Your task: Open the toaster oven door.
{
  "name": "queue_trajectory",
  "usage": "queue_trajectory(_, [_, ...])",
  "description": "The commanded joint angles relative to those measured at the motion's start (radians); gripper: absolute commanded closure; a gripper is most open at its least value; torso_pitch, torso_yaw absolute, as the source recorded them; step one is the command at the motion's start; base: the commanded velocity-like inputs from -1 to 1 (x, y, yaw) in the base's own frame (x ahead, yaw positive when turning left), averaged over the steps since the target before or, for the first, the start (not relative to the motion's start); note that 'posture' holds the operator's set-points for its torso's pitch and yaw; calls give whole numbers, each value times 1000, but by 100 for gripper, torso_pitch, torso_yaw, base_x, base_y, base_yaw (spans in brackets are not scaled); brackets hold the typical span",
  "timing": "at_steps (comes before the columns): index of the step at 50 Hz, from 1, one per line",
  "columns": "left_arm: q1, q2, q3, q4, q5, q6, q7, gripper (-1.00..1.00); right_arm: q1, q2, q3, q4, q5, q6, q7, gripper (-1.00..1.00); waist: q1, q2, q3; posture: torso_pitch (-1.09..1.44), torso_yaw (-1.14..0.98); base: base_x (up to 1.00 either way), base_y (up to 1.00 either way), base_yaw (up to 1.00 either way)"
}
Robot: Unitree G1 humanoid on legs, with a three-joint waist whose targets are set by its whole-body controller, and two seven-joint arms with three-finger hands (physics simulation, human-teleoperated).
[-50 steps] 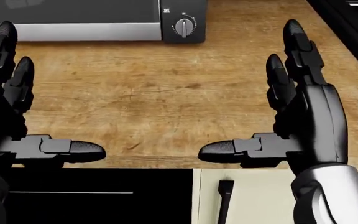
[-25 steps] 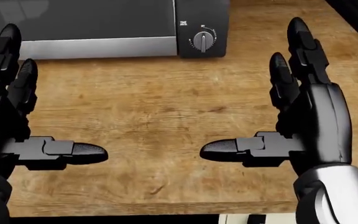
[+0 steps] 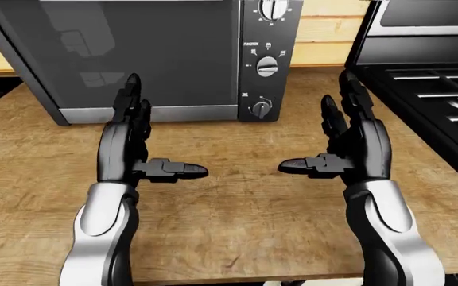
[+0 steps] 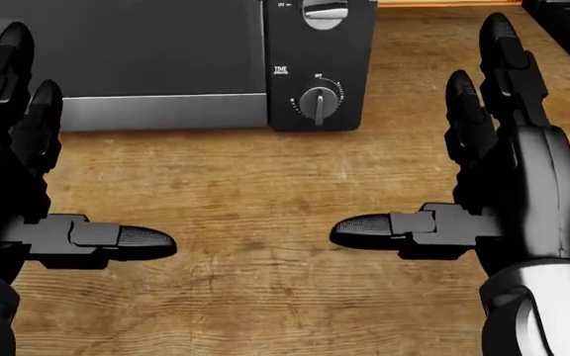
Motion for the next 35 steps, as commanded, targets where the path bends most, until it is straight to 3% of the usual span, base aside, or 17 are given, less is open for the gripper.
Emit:
queue_trajectory(1, [-14,6,12,-38,-4,-40,5,-100,-14,0,1,-24,3,-22,3,-100,1,14,-22,0,0,0,0,0])
queue_trajectory(2, [-9,16,2,-41,7,-46,-1,-100,-14,0,0,-26,4,-20,3,-100,-9,5,-29,0,0,0,0,0])
queue_trajectory(3, [-8,13,8,-48,1,-50,-7,-100,-14,0,0,-27,3,-20,3,-100,-1,-1,-21,0,0,0,0,0])
queue_trajectory(9, [11,15,-8,-38,47,-74,-24,-100,-9,0,-1,-24,3,-27,5,-100,2,-5,-30,-1,0,0,0,0])
queue_trajectory(17, [21,0,-5,-51,47,-68,-34,-100,-8,-1,-6,-21,6,-31,4,-100,5,-6,-67,-9,0,0,0,0])
queue_trajectory(26, [17,0,-6,-54,49,-64,-38,-100,-9,-1,-4,-21,5,-28,-2,-100,8,-6,-133,-18,0,0,0,0])
queue_trajectory(35, [1,6,-9,-35,55,-69,-43,-100,-15,0,-1,-12,2,-32,-2,-100,14,-4,-220,-27,0,0,0,0])
